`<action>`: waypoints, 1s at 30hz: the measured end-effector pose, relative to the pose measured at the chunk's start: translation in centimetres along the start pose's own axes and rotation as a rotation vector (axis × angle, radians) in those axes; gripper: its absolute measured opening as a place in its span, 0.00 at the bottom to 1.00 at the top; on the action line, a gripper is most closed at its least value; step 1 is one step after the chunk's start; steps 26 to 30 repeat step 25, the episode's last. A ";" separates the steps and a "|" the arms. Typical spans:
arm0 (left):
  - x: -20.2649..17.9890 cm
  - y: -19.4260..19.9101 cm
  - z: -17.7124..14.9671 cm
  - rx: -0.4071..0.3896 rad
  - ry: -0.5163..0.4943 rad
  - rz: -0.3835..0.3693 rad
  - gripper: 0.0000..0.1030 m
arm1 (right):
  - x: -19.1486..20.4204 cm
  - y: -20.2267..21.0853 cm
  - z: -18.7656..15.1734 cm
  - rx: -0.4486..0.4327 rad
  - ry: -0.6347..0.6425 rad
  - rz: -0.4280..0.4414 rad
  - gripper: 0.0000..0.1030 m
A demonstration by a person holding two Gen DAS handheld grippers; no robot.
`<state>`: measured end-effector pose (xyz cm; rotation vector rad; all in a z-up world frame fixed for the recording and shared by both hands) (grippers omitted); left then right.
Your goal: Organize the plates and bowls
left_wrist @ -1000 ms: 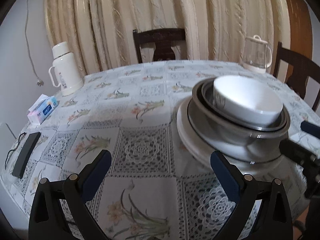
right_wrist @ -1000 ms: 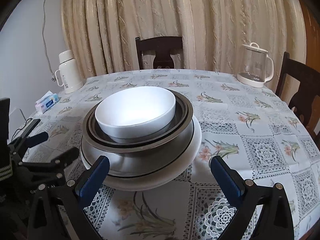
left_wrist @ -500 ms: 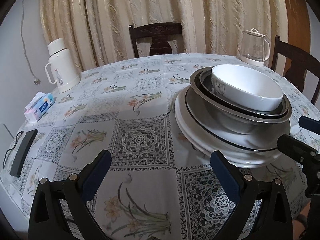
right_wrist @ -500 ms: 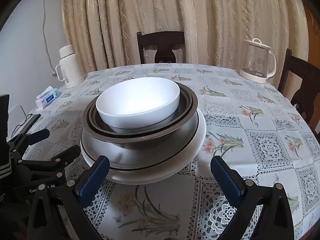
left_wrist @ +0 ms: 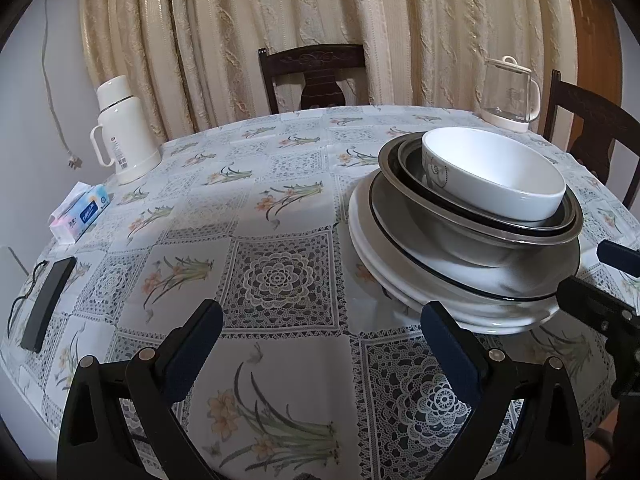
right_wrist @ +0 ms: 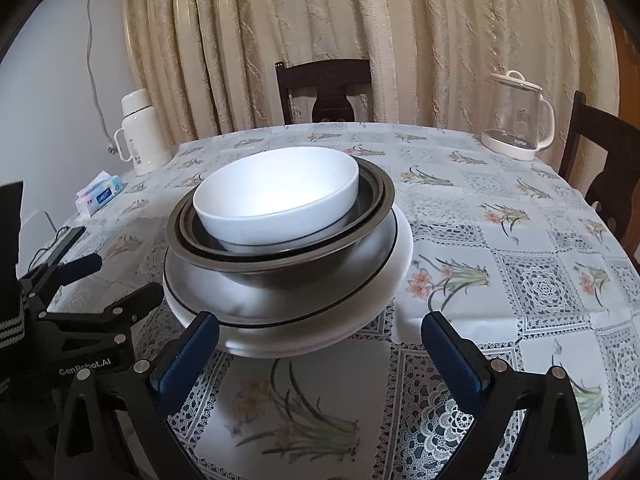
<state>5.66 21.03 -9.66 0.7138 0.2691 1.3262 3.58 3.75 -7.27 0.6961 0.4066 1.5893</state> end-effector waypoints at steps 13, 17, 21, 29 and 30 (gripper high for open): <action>0.0 -0.1 0.0 0.001 -0.001 -0.001 0.97 | 0.7 -0.1 -0.5 0.017 0.008 0.028 1.00; 0.1 -0.3 -0.6 0.009 -0.001 -0.006 0.97 | 0.9 0.1 -0.5 0.004 0.011 0.032 1.00; 0.0 -0.3 -0.9 0.014 -0.005 -0.007 0.97 | 0.9 0.0 -0.6 0.010 0.012 0.032 1.00; -0.1 -0.3 -0.9 0.014 -0.003 -0.008 0.97 | 0.9 -0.2 -0.8 0.024 0.010 0.032 1.00; -0.1 -0.3 -0.9 0.014 -0.003 -0.008 0.97 | 0.9 -0.2 -0.8 0.024 0.010 0.032 1.00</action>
Point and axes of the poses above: each gripper's, at about its wrist camera, not at the fingertips, and y roughly against the way its jaws point, x to its left, z to its top, the point moved 10 cm from there along -y, roughly the way its jaws point, and after that the axes turned 9 degrees about -y, right-handed, at the moved point
